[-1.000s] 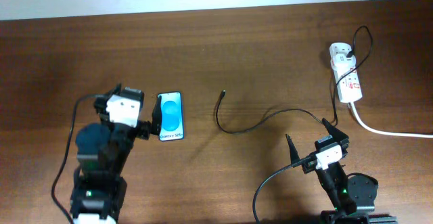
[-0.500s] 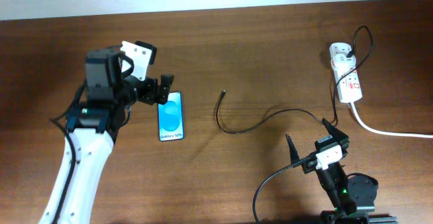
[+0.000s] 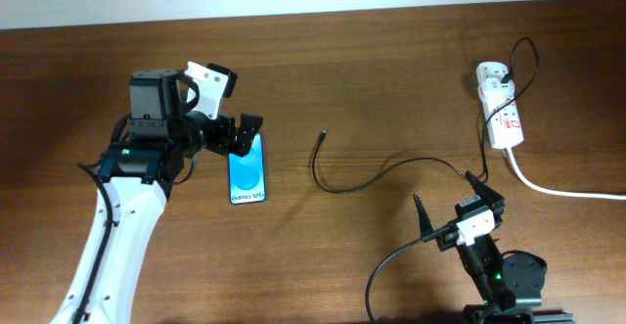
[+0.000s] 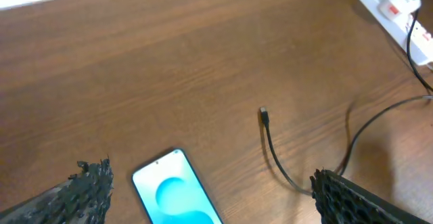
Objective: Plug charger to phone and switch on socket
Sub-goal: 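Raise the left arm and move the open gripper over the phone, then lower the left gripper onto the phone's top edge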
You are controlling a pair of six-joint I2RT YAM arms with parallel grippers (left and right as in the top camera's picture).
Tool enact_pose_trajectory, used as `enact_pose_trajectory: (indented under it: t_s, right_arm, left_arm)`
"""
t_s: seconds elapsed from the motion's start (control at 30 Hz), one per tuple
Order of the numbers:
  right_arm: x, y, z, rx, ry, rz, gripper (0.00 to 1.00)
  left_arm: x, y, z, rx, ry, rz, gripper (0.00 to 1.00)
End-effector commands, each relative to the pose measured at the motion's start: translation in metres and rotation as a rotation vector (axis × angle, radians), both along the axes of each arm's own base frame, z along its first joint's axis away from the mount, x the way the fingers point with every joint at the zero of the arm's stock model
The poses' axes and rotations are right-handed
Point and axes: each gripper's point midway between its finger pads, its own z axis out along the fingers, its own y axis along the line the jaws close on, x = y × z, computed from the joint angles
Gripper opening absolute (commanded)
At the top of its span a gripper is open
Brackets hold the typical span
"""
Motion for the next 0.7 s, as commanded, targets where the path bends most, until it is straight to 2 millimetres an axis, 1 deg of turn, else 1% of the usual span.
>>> enact_pose_trajectory:
  t_s: [0.0,0.17,0.33,0.4,0.47,0.67]
  right_arm:
    - [0.0,0.001,-0.002,-0.003,-0.001,0.005,0.99]
    - [0.0,0.001,-0.002,-0.003,-0.001,0.005,0.99]
    - [0.0,0.001,-0.002,-0.003,-0.001,0.005,0.99]
    - [0.0,0.001,-0.002,-0.003,-0.001,0.005,0.99]
    - [0.0,0.001,-0.002,-0.003,-0.001,0.005,0.99]
    - [0.0,0.001,-0.002,-0.003,-0.001,0.005,0.99]
  left_arm:
    - [0.013,0.0,0.009,-0.042,-0.012,0.052,0.99]
    - [0.029,0.0,0.013,-0.053,-0.003,0.079,0.99]
    - [0.049,0.014,0.011,0.008,0.073,0.17,0.99]
    - [0.054,0.022,0.004,0.033,0.116,0.221,0.99]
    - [0.054,0.026,-0.006,0.053,0.158,0.245,0.99]
    - [0.048,0.025,-0.046,0.086,0.288,0.252,1.0]
